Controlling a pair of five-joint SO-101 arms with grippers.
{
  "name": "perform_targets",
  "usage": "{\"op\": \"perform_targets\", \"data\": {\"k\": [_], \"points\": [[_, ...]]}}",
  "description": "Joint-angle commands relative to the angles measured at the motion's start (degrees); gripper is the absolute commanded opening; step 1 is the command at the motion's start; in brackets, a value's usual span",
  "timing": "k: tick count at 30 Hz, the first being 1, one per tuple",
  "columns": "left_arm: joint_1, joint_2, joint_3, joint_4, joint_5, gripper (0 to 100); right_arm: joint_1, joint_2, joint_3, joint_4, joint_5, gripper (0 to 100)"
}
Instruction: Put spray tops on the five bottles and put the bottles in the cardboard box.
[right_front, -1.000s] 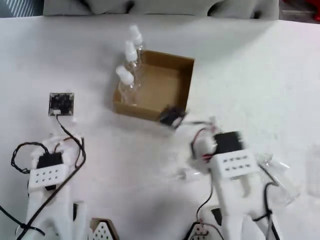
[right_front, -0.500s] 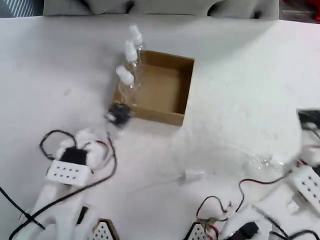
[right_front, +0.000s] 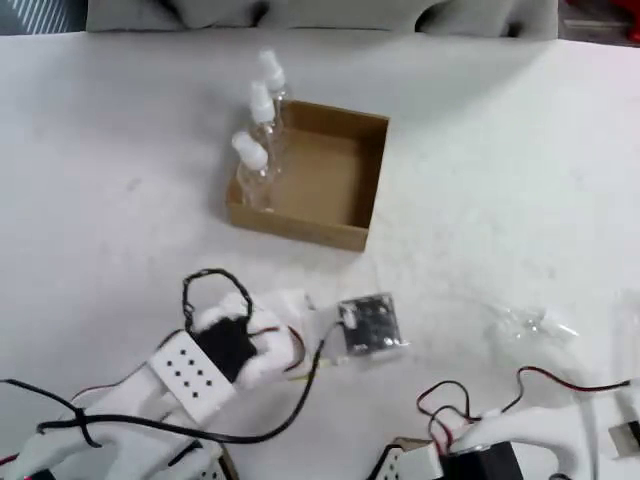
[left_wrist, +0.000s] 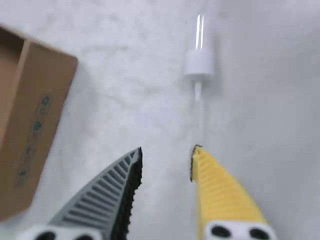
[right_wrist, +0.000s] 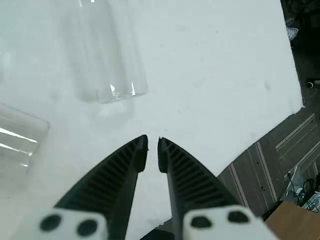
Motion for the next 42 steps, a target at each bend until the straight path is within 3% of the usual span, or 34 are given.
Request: {"op": "perform_targets", "data": {"k": [1, 7, 14, 22, 34, 42], "points": [[3.56, -0.84, -4.66, -0.09, -0.62, 21, 0.57, 5.67, -0.88, -5.49, 0.88, 1.8], [6.99, 11.74, -11.69, -1.05, -0.18, 27, 0.57, 16.92, -2.55, -17.36, 0.44, 1.8], [7.69, 35.38, -26.46, -2.02, -0.62, 27, 2.68, 28.0, -16.35, -17.45, -5.27, 1.8], [8.13, 53.58, -41.76, -1.67, -0.18, 27, 3.91, 39.43, -25.85, -17.36, -5.36, 1.8], [7.6, 64.13, -48.0, 1.23, -0.09, 27, 3.65, 42.95, -28.84, -17.36, -5.54, 1.8], [7.78, 64.22, -47.91, 1.32, -0.09, 12, 3.91, 42.95, -28.92, -17.36, -5.27, 1.8]]}}
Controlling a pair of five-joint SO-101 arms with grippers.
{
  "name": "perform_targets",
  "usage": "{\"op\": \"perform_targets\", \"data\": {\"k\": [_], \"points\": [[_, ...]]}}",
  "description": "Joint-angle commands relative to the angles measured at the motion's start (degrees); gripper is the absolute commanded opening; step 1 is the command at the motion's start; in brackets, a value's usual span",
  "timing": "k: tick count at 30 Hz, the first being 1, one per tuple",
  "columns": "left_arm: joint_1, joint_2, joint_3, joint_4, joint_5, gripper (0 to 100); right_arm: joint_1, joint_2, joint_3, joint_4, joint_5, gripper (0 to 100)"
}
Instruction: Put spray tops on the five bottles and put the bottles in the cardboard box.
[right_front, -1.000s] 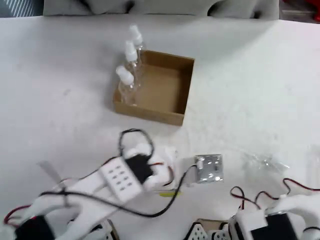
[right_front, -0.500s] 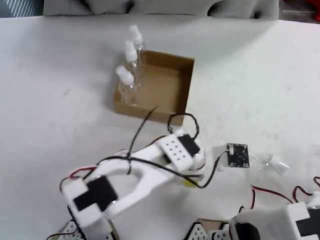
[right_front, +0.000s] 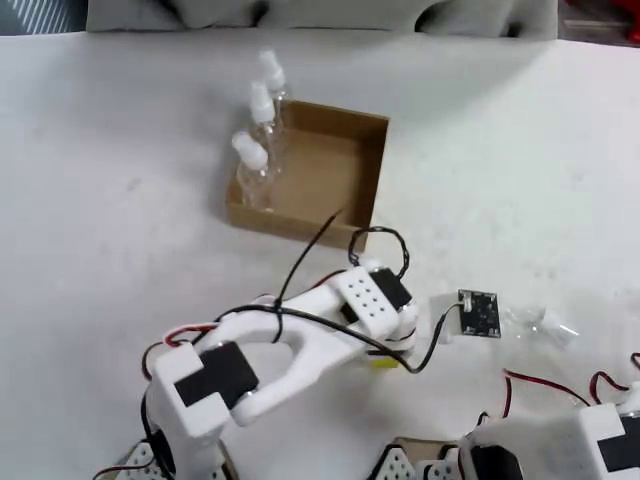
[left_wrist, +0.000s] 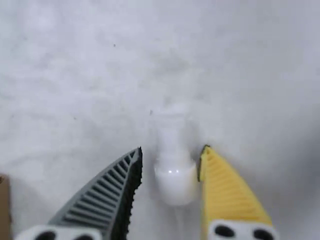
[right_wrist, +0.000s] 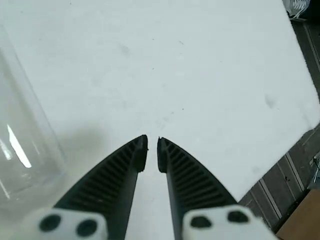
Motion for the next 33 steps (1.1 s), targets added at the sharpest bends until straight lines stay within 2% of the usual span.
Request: {"op": "perform_targets", "data": {"k": [1, 3, 9, 14, 18, 23, 30, 33], "points": [[0.31, -0.31, -2.81, 1.32, -0.09, 9, 0.48, -0.92, -2.9, -1.01, -0.18, 1.8], [0.4, -0.31, -2.81, 2.9, -0.09, 4, 0.48, -0.92, -2.99, -1.01, -0.09, 1.8], [2.68, -1.63, 0.26, 6.95, 0.18, 4, -0.22, -0.92, -3.6, 0.92, -0.35, 1.8], [2.59, -9.27, 4.31, 6.68, 5.45, 4, -3.3, -1.54, -13.45, 20.26, -1.14, 1.8], [-1.63, -16.31, 13.45, 1.05, 5.45, 4, -6.46, -0.92, -22.95, 34.15, -9.58, 2.4], [-6.81, -21.93, 26.55, -13.36, 5.36, 4, -11.56, -1.01, -26.37, 40.66, -17.49, 15.0], [-7.08, -23.43, 27.16, -13.98, 5.36, 4, -19.74, -0.84, -25.05, 40.66, -23.38, 16.3], [-7.08, -23.43, 27.16, -13.98, 5.27, 4, -22.9, 0.66, -25.41, 40.66, -23.47, 21.4]]}}
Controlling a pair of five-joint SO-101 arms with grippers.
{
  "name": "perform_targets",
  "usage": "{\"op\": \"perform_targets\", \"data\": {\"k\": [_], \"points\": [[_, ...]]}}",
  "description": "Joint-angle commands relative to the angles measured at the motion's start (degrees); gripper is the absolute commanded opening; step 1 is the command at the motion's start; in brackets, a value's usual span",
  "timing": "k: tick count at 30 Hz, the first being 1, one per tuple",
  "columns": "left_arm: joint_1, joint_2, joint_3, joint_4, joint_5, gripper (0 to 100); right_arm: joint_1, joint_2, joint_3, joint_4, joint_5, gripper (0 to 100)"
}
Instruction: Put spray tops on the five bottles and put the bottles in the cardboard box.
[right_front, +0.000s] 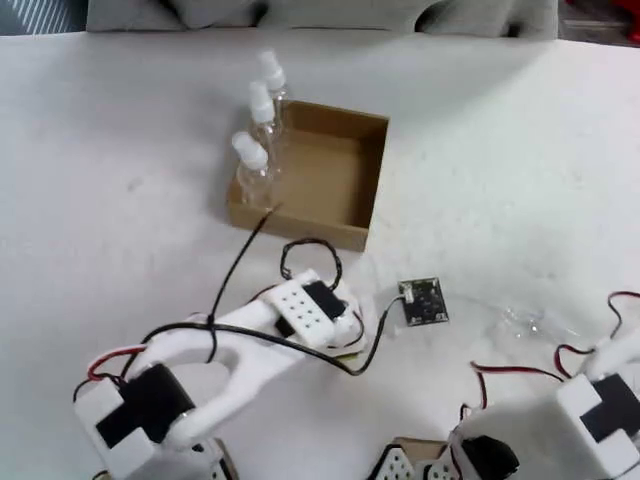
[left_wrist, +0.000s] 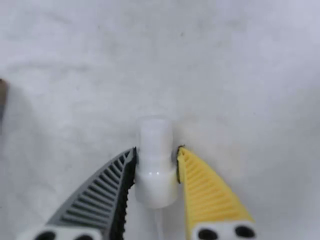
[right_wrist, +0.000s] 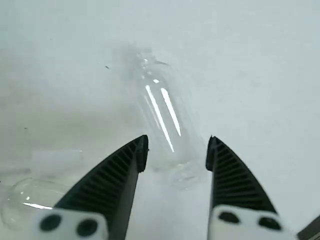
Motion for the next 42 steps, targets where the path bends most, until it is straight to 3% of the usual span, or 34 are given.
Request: {"op": "perform_targets", "data": {"k": [1, 5, 19, 36, 42], "points": [[-0.66, -3.65, 0.0, -1.23, -0.26, 4, -4.09, 1.01, -2.2, 0.22, -0.44, 23.3], [-0.57, -3.65, 0.0, -1.14, -4.92, 4, -5.67, 5.93, -5.54, 0.31, -0.26, 25.9], [-0.57, -3.65, 0.09, -1.23, -5.27, 4, -2.68, 20.44, -16.26, 0.66, 13.27, 26.1], [-0.66, -3.65, 0.09, -1.23, -5.27, 4, -2.86, 25.1, -16.44, 0.22, 18.9, 26.2], [-0.66, -3.65, 0.09, -1.23, -5.27, 4, -2.95, 24.13, -17.41, 0.84, 24.18, 26.2]]}}
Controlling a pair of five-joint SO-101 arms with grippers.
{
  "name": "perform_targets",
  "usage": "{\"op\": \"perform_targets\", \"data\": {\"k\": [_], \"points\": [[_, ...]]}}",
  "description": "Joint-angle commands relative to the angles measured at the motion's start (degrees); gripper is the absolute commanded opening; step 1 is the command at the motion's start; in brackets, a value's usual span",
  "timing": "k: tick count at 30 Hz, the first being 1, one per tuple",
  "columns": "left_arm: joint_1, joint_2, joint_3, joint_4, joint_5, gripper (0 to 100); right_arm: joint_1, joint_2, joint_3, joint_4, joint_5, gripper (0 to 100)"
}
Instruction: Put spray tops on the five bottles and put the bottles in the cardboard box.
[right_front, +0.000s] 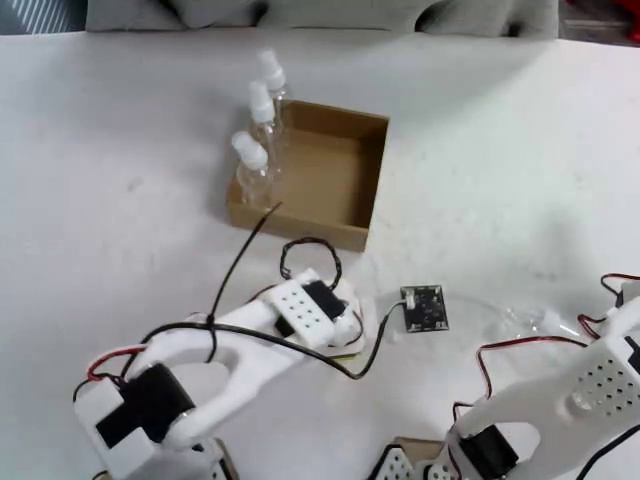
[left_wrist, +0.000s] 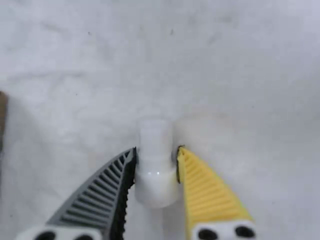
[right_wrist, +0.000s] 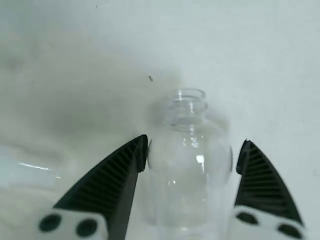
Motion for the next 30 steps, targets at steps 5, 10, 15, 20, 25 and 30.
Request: {"op": "perform_targets", "data": {"k": [5, 10, 15, 20, 25, 30], "points": [[-0.75, -3.65, 0.09, -1.23, -0.7, 4, 0.66, -1.8, -9.05, 7.52, 6.42, 34.5], [-0.75, -3.65, 0.09, -1.23, -0.7, 4, 1.01, -0.92, -10.37, 10.95, 9.23, 31.0], [-0.75, -3.65, 0.09, -1.23, -0.7, 4, 1.19, 3.21, -10.9, 10.77, 11.69, 30.4], [-0.75, -3.65, 0.09, -1.23, -0.7, 4, 1.1, 6.2, -10.9, 7.52, 12.48, 30.4], [-0.75, -3.65, 0.09, -1.23, -0.7, 4, 0.84, 6.29, -10.9, 7.25, 12.48, 30.2], [-0.75, -3.65, 0.09, -1.23, -0.7, 4, 0.75, 6.37, -10.9, 7.25, 12.48, 27.6]]}}
